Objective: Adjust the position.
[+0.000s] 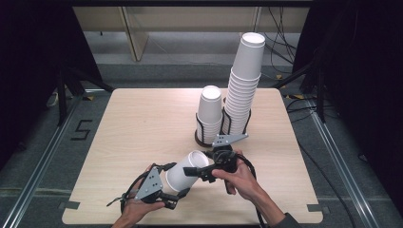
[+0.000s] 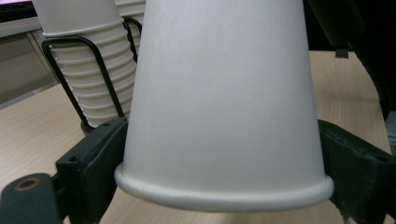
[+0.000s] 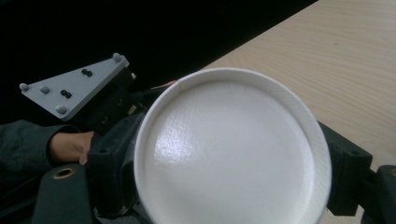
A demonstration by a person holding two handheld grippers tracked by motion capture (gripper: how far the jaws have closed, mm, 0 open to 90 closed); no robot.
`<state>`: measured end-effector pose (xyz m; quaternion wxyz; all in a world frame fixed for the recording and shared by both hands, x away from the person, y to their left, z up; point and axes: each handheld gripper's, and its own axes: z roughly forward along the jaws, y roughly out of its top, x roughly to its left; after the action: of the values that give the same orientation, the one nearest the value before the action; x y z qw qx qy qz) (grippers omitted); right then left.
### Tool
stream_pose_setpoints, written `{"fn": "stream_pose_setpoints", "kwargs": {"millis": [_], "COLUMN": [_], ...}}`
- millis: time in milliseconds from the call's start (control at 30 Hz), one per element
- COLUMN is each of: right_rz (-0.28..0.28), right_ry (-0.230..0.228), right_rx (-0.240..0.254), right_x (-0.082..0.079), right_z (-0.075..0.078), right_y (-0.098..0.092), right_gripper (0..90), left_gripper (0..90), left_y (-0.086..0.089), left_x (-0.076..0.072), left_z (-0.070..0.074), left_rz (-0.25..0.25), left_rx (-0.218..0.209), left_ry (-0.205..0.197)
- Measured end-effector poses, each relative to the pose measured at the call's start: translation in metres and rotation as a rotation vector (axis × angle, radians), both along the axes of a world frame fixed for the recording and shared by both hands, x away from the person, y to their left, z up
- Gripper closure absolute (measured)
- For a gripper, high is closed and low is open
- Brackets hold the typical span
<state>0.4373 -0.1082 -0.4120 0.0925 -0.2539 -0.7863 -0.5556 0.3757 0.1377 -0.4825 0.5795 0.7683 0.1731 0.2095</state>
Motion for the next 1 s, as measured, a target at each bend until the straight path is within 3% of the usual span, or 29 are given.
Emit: {"fn": "stream_pose_setpoints", "kwargs": {"millis": [67, 100, 167, 200, 233, 267, 300, 367, 400, 467, 500, 533, 600, 633, 667, 700, 733, 767, 833, 900, 933, 967, 1000], "right_rz": [0.007, 0.008, 0.023, 0.022, 0.022, 0.038, 0.026, 0.035, 0.035, 0.049, 0.042, 0.047, 0.055, 0.065, 0.065, 0.085, 0.085, 0.110, 0.130, 0.169, 0.210, 0.210, 0.233], "right_ry": [-0.012, -0.003, -0.010, -0.024, -0.024, -0.052, -0.078, -0.074, -0.100, -0.111, -0.117, -0.132, -0.155, -0.187, -0.187, -0.231, -0.231, -0.287, -0.288, -0.338, -0.366, -0.366, -0.375], "right_rx": [-0.002, -0.035, -0.022, -0.058, -0.058, -0.061, -0.105, -0.117, -0.158, -0.176, -0.201, -0.226, -0.258, -0.299, -0.299, -0.353, -0.353, -0.389, -0.414, -0.479, -0.529, -0.529, -0.554], "right_x": [0.000, -0.001, -0.001, -0.001, -0.001, 0.001, 0.001, 0.000, -0.001, 0.000, -0.001, -0.001, -0.003, -0.004, -0.004, -0.009, -0.009, -0.010, -0.012, -0.016, -0.019, -0.019, -0.021], "right_z": [-0.001, 0.001, 0.000, 0.001, 0.001, 0.000, 0.004, 0.005, 0.008, 0.008, 0.008, 0.009, 0.011, 0.014, 0.014, 0.018, 0.018, 0.020, 0.021, 0.019, 0.016, 0.016, 0.014], "right_y": [0.000, 0.000, 0.001, 0.000, 0.000, 0.000, -0.003, -0.004, -0.007, -0.007, -0.008, -0.009, -0.010, -0.009, -0.009, -0.006, -0.006, -0.004, -0.002, 0.003, 0.006, 0.006, 0.008], "right_gripper": [21.8, 21.4, 21.3, 20.2, 20.2, 18.8, 15.5, 15.8, 15.6, 15.6, 15.8, 15.8, 15.8, 16.0, 16.0, 15.9, 15.9, 16.4, 16.7, 17.8, 18.3, 18.3, 18.5], "left_gripper": [11.4, 12.2, 12.6, 12.7, 12.7, 12.7, 13.1, 13.3, 13.3, 13.4, 13.4, 13.4, 13.5, 13.5, 13.5, 13.5, 13.4, 13.4, 13.4, 13.5, 13.5, 13.5, 13.5], "left_y": [0.000, 0.002, 0.002, 0.004, 0.004, 0.005, 0.006, 0.007, 0.007, 0.008, 0.007, 0.007, 0.006, 0.005, 0.004, 0.002, 0.002, 0.001, 0.000, 0.000, -0.001, -0.001, 0.000], "left_x": [0.001, 0.000, 0.000, 0.000, 0.000, 0.001, 0.001, 0.001, 0.002, 0.003, 0.003, 0.003, 0.003, 0.003, 0.003, 0.002, 0.002, 0.001, 0.000, 0.000, -0.002, -0.002, -0.002], "left_z": [0.000, 0.002, 0.002, 0.002, 0.002, 0.002, 0.002, 0.002, 0.002, 0.003, 0.002, 0.003, 0.002, 0.002, 0.003, 0.006, 0.006, 0.007, 0.008, 0.009, 0.009, 0.009, 0.011], "left_rz": [-0.010, -0.012, -0.013, -0.016, -0.016, -0.018, -0.016, -0.019, -0.028, -0.040, -0.048, -0.054, -0.058, -0.063, -0.063, -0.078, -0.078, -0.071, -0.075, -0.089, -0.086, -0.086, -0.097], "left_rx": [0.004, 0.039, 0.048, 0.065, 0.065, 0.092, 0.099, 0.120, 0.122, 0.159, 0.162, 0.196, 0.207, 0.230, 0.243, 0.289, 0.289, 0.305, 0.344, 0.394, 0.393, 0.393, 0.429], "left_ry": [0.001, -0.002, -0.001, 0.004, 0.004, 0.011, 0.014, 0.023, 0.035, 0.052, 0.069, 0.070, 0.087, 0.085, 0.091, 0.088, 0.088, 0.090, 0.102, 0.097, 0.100, 0.100, 0.088]}}
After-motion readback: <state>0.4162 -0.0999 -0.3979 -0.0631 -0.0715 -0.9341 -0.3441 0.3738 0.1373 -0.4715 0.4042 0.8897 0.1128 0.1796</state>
